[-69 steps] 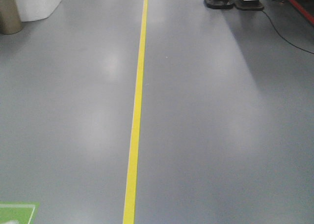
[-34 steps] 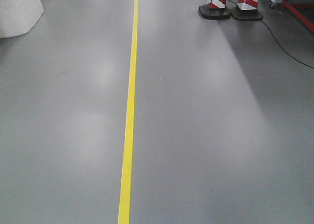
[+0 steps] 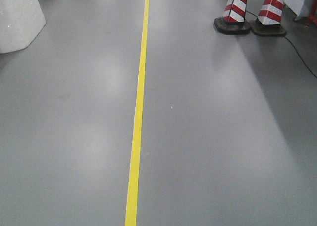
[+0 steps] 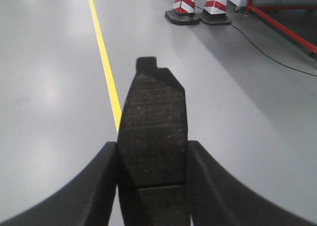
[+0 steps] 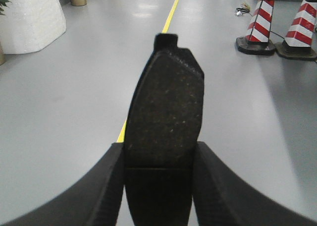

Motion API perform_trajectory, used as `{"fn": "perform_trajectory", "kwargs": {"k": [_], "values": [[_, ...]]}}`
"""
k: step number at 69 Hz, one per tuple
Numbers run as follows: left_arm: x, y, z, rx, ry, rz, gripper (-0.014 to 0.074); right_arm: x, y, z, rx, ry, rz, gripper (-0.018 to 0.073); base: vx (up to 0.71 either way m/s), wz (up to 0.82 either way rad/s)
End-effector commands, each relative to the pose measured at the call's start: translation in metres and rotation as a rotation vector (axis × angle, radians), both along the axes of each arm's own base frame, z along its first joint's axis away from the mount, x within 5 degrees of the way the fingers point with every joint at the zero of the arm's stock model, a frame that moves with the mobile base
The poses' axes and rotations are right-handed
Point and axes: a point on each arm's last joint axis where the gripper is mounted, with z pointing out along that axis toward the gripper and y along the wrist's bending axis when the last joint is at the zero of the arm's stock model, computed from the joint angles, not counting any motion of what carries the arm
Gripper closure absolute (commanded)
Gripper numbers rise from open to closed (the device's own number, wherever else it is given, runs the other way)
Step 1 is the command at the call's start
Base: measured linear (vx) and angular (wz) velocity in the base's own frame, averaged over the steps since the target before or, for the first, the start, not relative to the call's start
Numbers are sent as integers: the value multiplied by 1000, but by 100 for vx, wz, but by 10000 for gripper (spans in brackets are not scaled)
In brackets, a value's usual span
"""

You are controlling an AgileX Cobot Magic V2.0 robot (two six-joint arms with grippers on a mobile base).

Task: Move and align brake pads A on conveyor
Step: 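Drive forward along the yellow floor line past the striped cones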

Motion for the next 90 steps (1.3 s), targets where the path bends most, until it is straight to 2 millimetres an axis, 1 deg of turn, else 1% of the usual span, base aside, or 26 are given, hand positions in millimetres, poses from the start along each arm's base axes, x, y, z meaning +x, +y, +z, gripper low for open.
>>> {"fn": "perform_trajectory", "kwargs": {"k": [1, 57, 90], "values": [[2, -2, 16, -31, -102, -16, 602, 2, 0, 17, -2, -115, 4, 561, 82, 5], [2, -2, 16, -30, -100, -16, 602, 2, 0, 17, -2, -115, 4, 561, 86, -3], [2, -2, 16, -29, -100, -15, 602, 2, 0, 17, -2, -115, 4, 561, 89, 5]]}}
